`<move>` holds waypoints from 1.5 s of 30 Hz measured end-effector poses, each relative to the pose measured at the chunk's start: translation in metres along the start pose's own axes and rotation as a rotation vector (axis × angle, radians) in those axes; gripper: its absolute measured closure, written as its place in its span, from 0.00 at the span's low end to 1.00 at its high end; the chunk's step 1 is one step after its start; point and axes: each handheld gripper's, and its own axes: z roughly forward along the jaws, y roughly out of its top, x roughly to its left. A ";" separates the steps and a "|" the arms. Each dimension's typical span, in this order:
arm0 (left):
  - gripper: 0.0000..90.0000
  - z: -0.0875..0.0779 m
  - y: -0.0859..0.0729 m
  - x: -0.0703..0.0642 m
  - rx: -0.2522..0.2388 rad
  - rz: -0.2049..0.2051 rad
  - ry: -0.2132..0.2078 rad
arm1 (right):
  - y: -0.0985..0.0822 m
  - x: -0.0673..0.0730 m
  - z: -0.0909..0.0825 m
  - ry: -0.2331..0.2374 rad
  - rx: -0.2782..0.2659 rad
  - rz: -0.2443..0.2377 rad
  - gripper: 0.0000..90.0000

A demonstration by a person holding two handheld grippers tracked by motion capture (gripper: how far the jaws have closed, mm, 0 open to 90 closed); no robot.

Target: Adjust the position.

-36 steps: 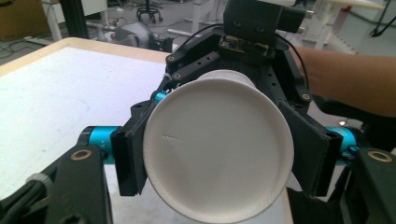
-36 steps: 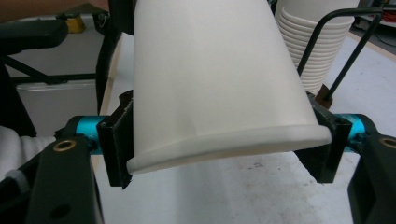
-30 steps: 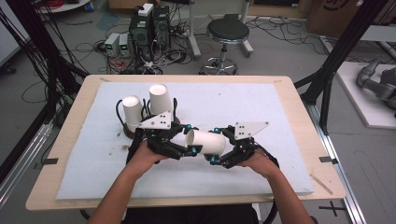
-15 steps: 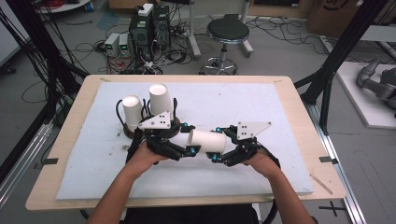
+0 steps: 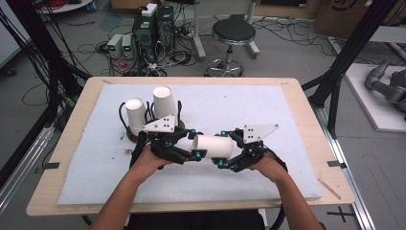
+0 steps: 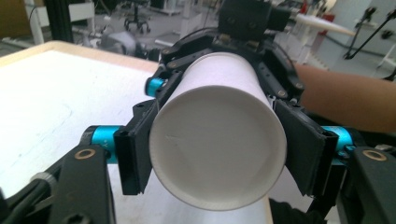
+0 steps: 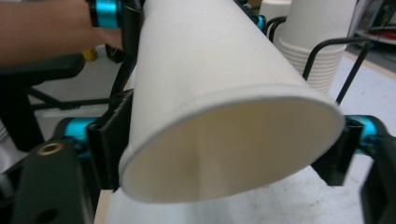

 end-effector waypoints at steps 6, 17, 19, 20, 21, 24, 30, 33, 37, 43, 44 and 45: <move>0.39 -0.005 0.002 0.001 -0.069 -0.009 -0.026 | 0.000 0.001 0.000 -0.009 -0.054 0.022 0.20; 0.34 0.000 -0.005 -0.001 0.014 0.002 0.018 | 0.001 -0.001 -0.007 0.029 -0.077 0.003 0.28; 0.34 0.000 -0.004 -0.002 0.031 0.013 0.033 | 0.000 -0.001 -0.007 0.021 -0.073 -0.002 0.29; 0.34 0.000 -0.004 -0.003 0.034 0.016 0.039 | 0.000 -0.001 -0.007 0.024 -0.067 0.002 0.29; 0.33 0.000 -0.004 -0.003 0.034 0.018 0.047 | 0.000 -0.001 -0.006 0.020 -0.066 -0.005 0.29; 0.31 -0.003 -0.003 -0.002 0.039 0.029 0.067 | 0.000 -0.002 -0.007 0.004 -0.037 -0.011 0.30; 0.31 -0.003 -0.005 -0.002 0.075 0.052 0.070 | 0.001 -0.002 -0.006 -0.007 0.006 -0.032 0.30; 0.31 -0.001 -0.006 -0.002 0.087 0.052 0.058 | 0.001 -0.002 -0.005 0.009 0.009 -0.019 0.31; 0.35 0.001 -0.009 -0.003 0.099 0.047 0.032 | 0.002 -0.003 -0.005 0.044 0.019 -0.008 0.31; 0.38 0.000 -0.011 -0.002 0.097 0.060 -0.004 | 0.003 -0.004 -0.007 0.076 0.009 0.002 0.30; 0.38 0.000 -0.011 -0.003 0.089 0.063 -0.007 | 0.003 -0.003 -0.007 0.072 0.007 0.000 0.27; 0.39 -0.001 -0.010 -0.003 0.080 0.064 -0.012 | 0.003 -0.003 -0.007 0.057 -0.002 0.000 0.24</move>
